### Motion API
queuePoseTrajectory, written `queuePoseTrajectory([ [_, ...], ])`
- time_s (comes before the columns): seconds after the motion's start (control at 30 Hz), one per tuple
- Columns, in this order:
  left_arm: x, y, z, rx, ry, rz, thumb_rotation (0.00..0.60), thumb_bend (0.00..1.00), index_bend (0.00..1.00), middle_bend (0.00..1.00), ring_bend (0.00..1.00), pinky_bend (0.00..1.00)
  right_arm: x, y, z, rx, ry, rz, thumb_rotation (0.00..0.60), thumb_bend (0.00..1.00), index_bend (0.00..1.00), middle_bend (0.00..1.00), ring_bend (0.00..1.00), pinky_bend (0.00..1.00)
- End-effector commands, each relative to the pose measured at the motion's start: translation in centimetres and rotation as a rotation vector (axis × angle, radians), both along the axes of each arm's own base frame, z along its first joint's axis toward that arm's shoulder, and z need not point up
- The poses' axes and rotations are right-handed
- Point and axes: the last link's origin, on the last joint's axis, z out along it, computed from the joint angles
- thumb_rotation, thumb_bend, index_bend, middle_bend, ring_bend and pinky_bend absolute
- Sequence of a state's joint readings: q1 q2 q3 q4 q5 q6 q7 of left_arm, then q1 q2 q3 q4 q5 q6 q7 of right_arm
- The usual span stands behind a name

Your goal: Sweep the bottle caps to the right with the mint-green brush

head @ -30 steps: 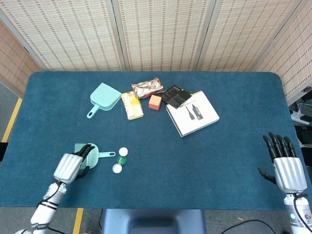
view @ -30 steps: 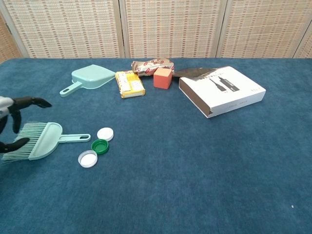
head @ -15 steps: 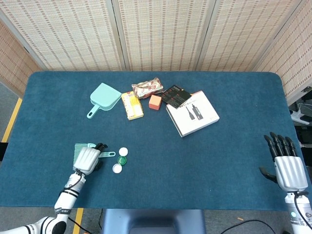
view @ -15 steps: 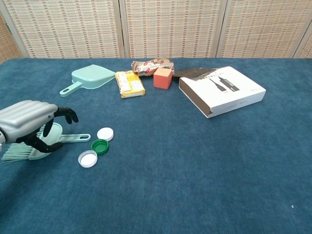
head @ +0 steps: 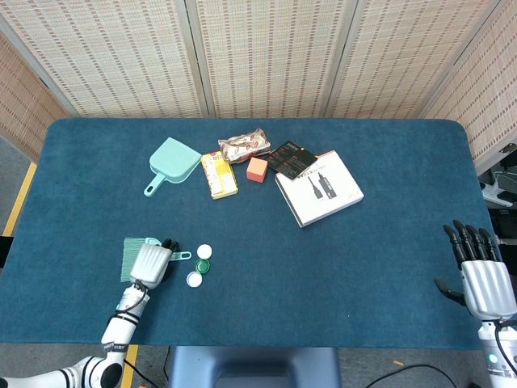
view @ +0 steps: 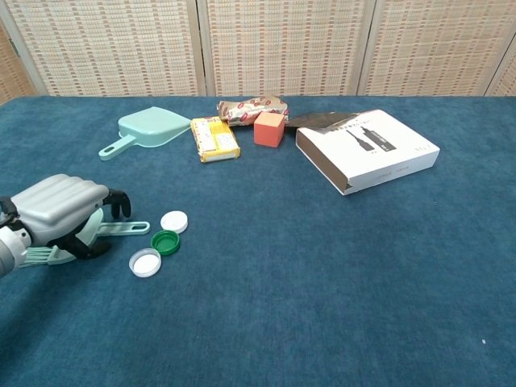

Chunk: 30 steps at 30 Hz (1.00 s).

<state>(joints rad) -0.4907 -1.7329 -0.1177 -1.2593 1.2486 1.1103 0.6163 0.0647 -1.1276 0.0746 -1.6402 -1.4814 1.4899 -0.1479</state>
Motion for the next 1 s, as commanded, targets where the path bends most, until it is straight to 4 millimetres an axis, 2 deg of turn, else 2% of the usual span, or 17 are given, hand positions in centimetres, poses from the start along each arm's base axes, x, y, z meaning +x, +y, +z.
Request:
queuePoseTrajectory([
  [0.03, 0.0, 0.0, -0.1, 0.004, 0.007, -0.004, 0.6, 0.33, 0.34, 0.35, 0.62, 0.74, 0.0, 0.0, 0.0, 0.0, 0.0, 0.0, 0.6, 0.15, 0.0, 0.0, 0.0, 0.0],
  [0.37, -0.4, 0.2, -0.2, 0.046, 0.07, -0.008, 0.6, 0.5, 0.47, 0.49, 0.63, 0.74, 0.0, 0.1, -0.1, 0.001, 0.007, -0.004, 0.6, 0.15, 0.0, 0.0, 0.0, 0.0],
  [0.6, -0.1, 0.2, 0.2, 0.076, 0.035, -0.03, 0.6, 0.71, 0.61, 0.67, 0.66, 0.76, 0.0, 0.1, -0.2, 0.003, 0.01, -0.006, 0.6, 0.15, 0.0, 0.0, 0.0, 0.0],
  [0.73, 0.9, 0.1, 1.3, 0.124, -0.16, -0.11, 0.6, 0.82, 0.68, 0.78, 0.69, 0.78, 0.1, 0.2, -0.2, 0.004, 0.01, -0.007, 0.6, 0.15, 0.0, 0.0, 0.0, 0.0],
  [0.87, 1.2, -0.1, 3.1, 0.195, -0.477, -0.174, 0.6, 0.84, 0.69, 0.81, 0.69, 0.8, 0.1, 0.3, -0.1, 0.002, 0.009, -0.006, 0.6, 0.15, 0.0, 0.0, 0.0, 0.0],
  [1.0, 1.5, -0.8, 3.5, 0.179, -0.8, -0.177, 0.6, 0.86, 0.69, 0.83, 0.69, 0.8, 0.2, 0.5, -0.2, 0.005, 0.008, 0.0, 0.6, 0.15, 0.0, 0.0, 0.0, 0.0],
])
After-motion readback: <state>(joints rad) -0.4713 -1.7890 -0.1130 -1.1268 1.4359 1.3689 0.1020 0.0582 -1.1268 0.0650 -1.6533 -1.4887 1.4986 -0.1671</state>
